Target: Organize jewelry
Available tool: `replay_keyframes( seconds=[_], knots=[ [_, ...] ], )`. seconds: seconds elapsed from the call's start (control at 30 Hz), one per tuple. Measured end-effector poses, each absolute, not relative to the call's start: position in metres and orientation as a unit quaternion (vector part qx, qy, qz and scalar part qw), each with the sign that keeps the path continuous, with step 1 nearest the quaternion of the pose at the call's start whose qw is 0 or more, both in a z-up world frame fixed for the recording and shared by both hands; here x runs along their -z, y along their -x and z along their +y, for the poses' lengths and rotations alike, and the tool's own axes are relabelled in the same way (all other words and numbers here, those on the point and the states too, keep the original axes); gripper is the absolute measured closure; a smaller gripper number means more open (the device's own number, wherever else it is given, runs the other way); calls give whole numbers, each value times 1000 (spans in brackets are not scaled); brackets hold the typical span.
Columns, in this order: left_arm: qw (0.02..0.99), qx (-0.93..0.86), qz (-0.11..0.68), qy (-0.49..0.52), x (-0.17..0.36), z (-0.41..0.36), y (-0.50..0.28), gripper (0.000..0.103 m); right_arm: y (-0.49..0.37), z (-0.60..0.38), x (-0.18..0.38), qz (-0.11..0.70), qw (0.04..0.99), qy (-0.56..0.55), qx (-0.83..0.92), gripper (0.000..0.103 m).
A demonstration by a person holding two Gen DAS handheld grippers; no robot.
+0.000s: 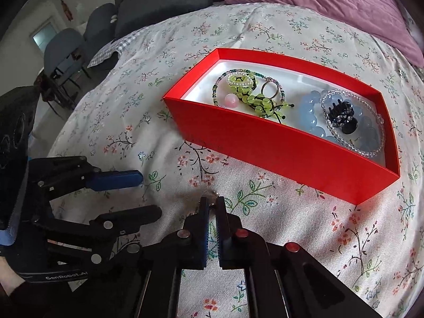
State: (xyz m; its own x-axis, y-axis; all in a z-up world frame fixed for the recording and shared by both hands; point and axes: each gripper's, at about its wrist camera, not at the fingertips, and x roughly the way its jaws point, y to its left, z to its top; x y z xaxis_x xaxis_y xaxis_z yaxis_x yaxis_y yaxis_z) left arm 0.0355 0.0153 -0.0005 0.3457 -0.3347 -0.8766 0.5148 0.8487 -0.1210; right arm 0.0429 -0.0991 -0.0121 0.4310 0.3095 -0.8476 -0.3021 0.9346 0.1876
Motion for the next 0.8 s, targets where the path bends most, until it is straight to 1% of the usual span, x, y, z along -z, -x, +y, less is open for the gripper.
replay_keyframes(
  seconds=[0.23,0.5,0.53,0.57,0.63,0.67,0.7,0.8],
  knots=[
    [812,279,505,-87,-2,6,-36,59,-40,-126,11,509,839,-55,-183,100],
    [808,306,494,-96,1,-22,-38,59,-34,-147,3,508,844,-62,-161,99],
    [808,308,493,-96,2,-25,-38,64,-33,-149,1,506,845,-65,-162,99],
    [808,310,492,-97,3,-28,-39,75,-33,-150,-1,504,846,-67,-163,99],
    [806,307,495,-103,6,-33,-39,90,-32,-151,-4,502,846,-67,-166,99],
    [808,306,492,-108,6,-36,-38,95,-32,-151,-5,501,847,-66,-167,99],
    [808,308,490,-111,6,-37,-38,98,-32,-150,-6,500,847,-65,-168,99],
    [810,312,486,-107,3,-37,-37,99,-30,-151,-7,502,846,-63,-168,99]
  ],
)
